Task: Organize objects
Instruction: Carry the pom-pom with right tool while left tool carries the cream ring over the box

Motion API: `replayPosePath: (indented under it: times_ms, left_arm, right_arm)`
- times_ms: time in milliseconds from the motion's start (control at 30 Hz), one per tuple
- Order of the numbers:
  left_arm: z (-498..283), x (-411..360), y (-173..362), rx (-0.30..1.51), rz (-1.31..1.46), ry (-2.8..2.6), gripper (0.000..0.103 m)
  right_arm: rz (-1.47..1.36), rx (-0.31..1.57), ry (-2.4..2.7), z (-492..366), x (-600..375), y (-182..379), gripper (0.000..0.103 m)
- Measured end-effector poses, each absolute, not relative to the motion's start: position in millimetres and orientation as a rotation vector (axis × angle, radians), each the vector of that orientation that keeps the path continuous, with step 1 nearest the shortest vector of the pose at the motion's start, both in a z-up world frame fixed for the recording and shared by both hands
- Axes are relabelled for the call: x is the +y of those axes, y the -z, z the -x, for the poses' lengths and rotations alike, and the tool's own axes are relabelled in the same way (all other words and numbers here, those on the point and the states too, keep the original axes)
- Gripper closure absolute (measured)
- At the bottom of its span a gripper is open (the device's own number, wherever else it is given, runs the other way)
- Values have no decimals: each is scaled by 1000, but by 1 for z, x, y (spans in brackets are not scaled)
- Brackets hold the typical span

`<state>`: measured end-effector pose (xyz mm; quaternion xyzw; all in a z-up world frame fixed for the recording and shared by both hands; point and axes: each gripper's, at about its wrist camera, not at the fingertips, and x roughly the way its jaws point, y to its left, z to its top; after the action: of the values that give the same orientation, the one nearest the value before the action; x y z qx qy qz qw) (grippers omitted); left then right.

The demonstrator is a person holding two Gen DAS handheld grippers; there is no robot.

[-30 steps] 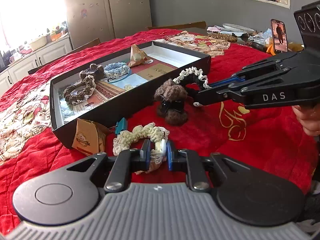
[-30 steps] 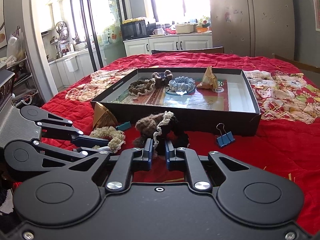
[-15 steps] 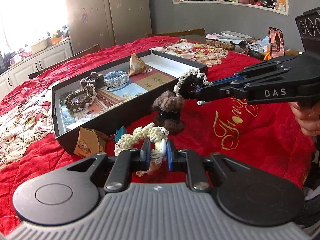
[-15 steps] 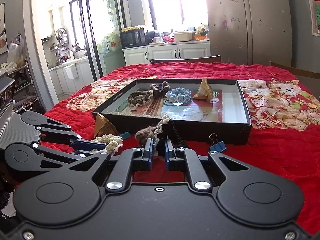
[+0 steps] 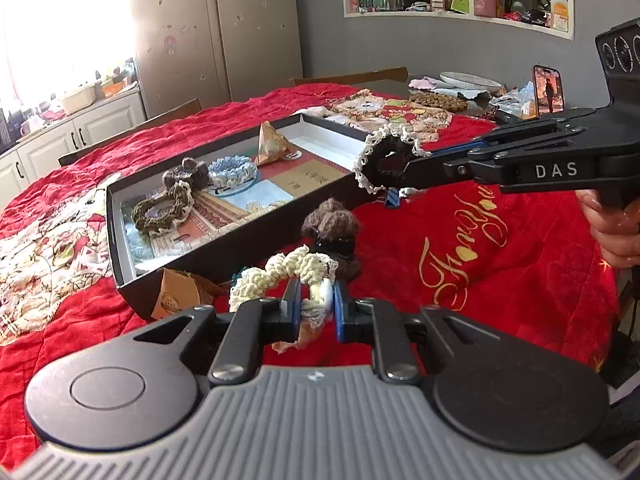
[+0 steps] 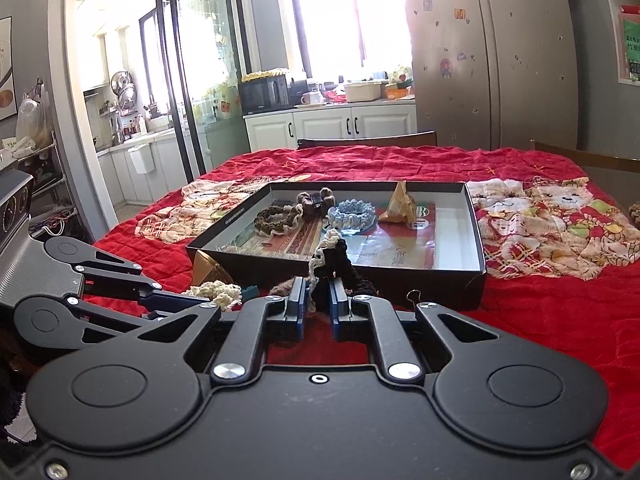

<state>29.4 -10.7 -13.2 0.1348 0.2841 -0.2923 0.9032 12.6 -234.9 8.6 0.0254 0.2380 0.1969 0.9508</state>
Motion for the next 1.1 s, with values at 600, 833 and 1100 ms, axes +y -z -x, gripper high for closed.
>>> replayPosePath:
  times_ms: [600,833,1100]
  left_arm:
    - [-28,-13,-7,531,-265,613,84]
    - [-32,-14,-14,515,-252,611,84]
    - [-36,-14,-22,489,-243,599,84]
  right_arm:
    - [-33,447,-413,-8,-232,-22,91]
    - [-13,432,-416,-10,-229,-28,91]
    - [-2,428,-412,-16,-227,-30,91]
